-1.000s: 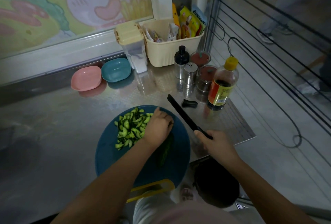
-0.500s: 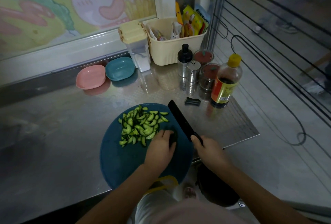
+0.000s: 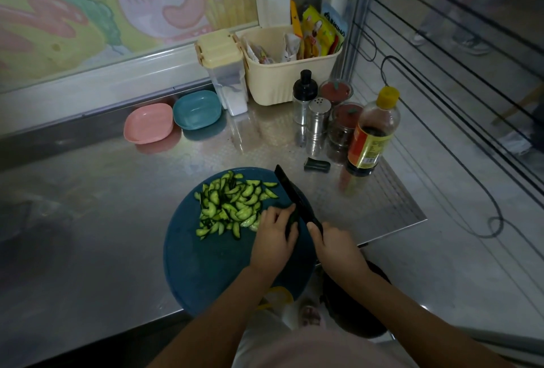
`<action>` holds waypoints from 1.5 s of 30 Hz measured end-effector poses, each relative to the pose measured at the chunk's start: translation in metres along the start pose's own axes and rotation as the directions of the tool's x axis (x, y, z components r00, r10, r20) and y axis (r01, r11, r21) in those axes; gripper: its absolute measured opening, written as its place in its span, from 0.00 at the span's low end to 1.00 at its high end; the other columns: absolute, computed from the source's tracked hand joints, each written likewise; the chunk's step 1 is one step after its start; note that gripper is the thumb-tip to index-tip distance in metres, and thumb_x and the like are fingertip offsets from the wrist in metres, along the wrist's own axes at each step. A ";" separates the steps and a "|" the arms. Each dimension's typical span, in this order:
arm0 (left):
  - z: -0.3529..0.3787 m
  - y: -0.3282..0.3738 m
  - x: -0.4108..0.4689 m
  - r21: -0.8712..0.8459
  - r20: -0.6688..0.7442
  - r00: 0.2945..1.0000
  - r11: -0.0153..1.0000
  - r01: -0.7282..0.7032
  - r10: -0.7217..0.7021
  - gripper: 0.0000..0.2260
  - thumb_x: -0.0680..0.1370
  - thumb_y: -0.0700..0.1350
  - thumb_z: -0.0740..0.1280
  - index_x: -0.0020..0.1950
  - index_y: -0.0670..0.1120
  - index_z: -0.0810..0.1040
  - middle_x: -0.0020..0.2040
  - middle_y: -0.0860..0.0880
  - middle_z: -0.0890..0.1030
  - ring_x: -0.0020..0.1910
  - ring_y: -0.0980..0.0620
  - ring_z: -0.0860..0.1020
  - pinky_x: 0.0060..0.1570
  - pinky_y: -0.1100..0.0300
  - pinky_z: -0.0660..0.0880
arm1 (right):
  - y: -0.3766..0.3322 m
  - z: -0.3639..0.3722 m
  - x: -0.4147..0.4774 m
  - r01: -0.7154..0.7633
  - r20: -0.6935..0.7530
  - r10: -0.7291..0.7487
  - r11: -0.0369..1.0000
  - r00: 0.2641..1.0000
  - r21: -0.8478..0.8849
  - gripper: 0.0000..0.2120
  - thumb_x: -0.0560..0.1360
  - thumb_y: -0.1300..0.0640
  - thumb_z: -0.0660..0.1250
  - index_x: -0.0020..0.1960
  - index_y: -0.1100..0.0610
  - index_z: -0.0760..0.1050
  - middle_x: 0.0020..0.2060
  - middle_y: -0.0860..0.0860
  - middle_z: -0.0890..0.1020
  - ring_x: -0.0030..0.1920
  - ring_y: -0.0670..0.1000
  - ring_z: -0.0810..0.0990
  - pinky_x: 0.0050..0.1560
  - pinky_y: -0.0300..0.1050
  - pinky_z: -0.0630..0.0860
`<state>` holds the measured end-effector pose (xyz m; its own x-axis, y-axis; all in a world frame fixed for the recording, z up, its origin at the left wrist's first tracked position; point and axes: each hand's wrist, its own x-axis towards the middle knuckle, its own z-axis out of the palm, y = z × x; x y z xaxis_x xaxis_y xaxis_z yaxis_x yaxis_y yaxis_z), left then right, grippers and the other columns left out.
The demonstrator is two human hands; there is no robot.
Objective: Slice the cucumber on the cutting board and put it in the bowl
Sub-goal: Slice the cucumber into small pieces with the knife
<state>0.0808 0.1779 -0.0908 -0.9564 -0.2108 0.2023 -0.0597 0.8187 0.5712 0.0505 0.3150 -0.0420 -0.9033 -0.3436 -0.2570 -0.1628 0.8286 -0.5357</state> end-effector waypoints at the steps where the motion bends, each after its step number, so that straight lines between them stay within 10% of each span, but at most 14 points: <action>1: 0.001 0.000 0.000 0.001 0.000 1.000 1.000 0.005 -0.005 0.18 0.78 0.48 0.58 0.64 0.43 0.74 0.47 0.46 0.73 0.48 0.53 0.67 0.49 0.59 0.68 | -0.002 0.001 -0.002 0.013 -0.060 -0.014 1.000 0.998 -0.006 0.20 0.82 0.48 0.48 0.45 0.59 0.73 0.35 0.56 0.79 0.37 0.55 0.79 0.35 0.44 0.67; 5: 0.002 -0.001 0.001 -0.011 0.009 1.000 1.000 0.015 -0.015 0.15 0.77 0.44 0.64 0.64 0.44 0.73 0.48 0.46 0.73 0.49 0.52 0.68 0.49 0.57 0.69 | -0.003 -0.003 -0.002 -0.032 -0.020 0.034 0.993 0.999 0.112 0.16 0.82 0.48 0.48 0.43 0.53 0.68 0.32 0.50 0.72 0.30 0.46 0.69 0.29 0.38 0.62; 20: 0.003 -0.004 0.001 -0.007 0.003 1.000 1.000 0.004 -0.004 0.16 0.78 0.48 0.57 0.62 0.44 0.74 0.47 0.46 0.72 0.48 0.52 0.67 0.49 0.61 0.65 | -0.003 -0.003 -0.002 -0.004 0.015 0.003 0.998 1.000 0.060 0.19 0.82 0.48 0.51 0.33 0.51 0.58 0.41 0.60 0.80 0.43 0.57 0.78 0.37 0.42 0.60; 25: 0.004 -0.005 0.001 -0.013 -0.008 1.000 1.000 0.006 -0.006 0.14 0.77 0.43 0.63 0.62 0.43 0.74 0.47 0.45 0.72 0.48 0.51 0.67 0.50 0.61 0.65 | -0.005 -0.006 -0.004 -0.029 0.022 0.028 0.998 0.999 0.063 0.20 0.82 0.48 0.50 0.45 0.61 0.72 0.43 0.60 0.80 0.44 0.58 0.78 0.38 0.43 0.63; 45: 0.003 -0.004 0.002 -0.023 -0.017 1.000 1.000 0.001 -0.002 0.18 0.77 0.49 0.57 0.61 0.41 0.76 0.46 0.45 0.75 0.47 0.51 0.68 0.51 0.59 0.66 | -0.011 -0.008 -0.012 -0.006 0.007 0.006 1.000 1.000 0.016 0.19 0.82 0.48 0.49 0.41 0.58 0.67 0.37 0.56 0.77 0.36 0.51 0.72 0.37 0.42 0.63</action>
<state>0.0783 0.1755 -0.0955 -0.9512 -0.2213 0.2149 -0.0544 0.8061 0.5893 0.0598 0.3137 -0.0272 -0.9014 -0.3417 -0.2658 -0.1509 0.8235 -0.5469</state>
